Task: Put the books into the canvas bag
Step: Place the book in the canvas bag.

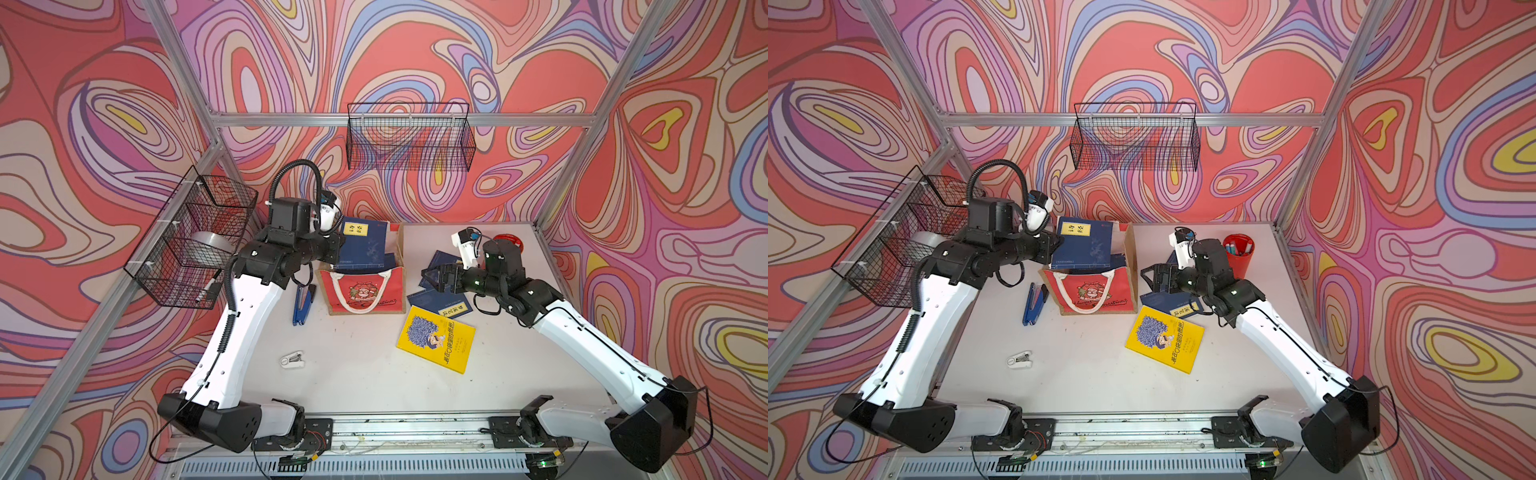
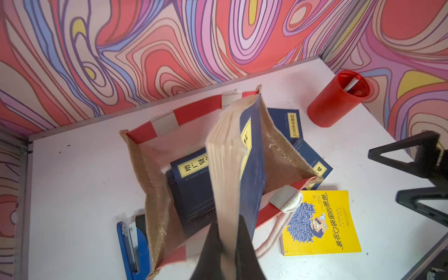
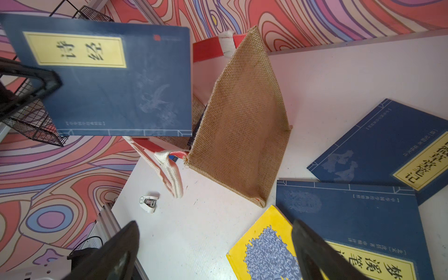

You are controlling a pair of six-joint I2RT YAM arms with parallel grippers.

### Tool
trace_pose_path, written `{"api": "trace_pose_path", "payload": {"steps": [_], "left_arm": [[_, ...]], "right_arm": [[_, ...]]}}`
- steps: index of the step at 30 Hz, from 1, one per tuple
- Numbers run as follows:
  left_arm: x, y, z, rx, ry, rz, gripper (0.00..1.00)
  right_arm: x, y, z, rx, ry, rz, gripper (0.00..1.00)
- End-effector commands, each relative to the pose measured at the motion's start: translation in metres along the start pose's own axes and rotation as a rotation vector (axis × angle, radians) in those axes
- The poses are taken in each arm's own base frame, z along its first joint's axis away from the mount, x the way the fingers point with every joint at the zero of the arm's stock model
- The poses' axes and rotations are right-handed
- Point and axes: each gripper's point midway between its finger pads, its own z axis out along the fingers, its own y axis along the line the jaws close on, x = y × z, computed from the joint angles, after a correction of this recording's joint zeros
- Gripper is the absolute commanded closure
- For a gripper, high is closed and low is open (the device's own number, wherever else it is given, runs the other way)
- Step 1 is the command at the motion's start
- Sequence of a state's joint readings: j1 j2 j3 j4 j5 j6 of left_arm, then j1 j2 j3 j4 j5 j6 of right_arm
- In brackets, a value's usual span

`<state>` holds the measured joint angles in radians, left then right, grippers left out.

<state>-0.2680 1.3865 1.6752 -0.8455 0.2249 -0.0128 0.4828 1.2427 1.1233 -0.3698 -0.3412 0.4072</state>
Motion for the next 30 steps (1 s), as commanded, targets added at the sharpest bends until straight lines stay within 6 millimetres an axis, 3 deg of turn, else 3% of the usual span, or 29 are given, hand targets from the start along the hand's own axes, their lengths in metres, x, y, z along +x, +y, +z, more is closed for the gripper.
{"api": "trace_pose_path", "payload": {"steps": [1, 10, 17, 24, 27, 29, 30], "left_arm": [[-0.003, 0.001, 0.008, 0.012, 0.021, 0.027, 1.00], [0.008, -0.004, 0.068, 0.112, 0.155, -0.018, 1.00], [0.040, -0.001, 0.109, 0.145, 0.285, -0.087, 1.00], [0.064, 0.008, 0.139, 0.173, 0.381, -0.180, 1.00], [0.073, 0.018, 0.145, 0.153, 0.424, -0.208, 0.89], [0.073, 0.022, 0.145, 0.143, 0.434, -0.211, 0.68], [0.072, 0.023, 0.144, 0.138, 0.430, -0.208, 0.63]], "right_arm": [[-0.008, 0.004, -0.006, -0.012, -0.025, -0.023, 0.02], [-0.002, 0.010, -0.012, -0.045, -0.034, -0.024, 0.01], [-0.003, 0.046, -0.020, -0.222, -0.021, -0.104, 0.02], [-0.003, 0.048, -0.013, -0.194, 0.011, -0.147, 0.02], [0.000, 0.045, -0.012, -0.188, 0.014, -0.138, 0.01], [0.002, 0.043, -0.012, -0.181, 0.014, -0.134, 0.02], [0.003, 0.043, -0.013, -0.179, 0.014, -0.133, 0.02]]}}
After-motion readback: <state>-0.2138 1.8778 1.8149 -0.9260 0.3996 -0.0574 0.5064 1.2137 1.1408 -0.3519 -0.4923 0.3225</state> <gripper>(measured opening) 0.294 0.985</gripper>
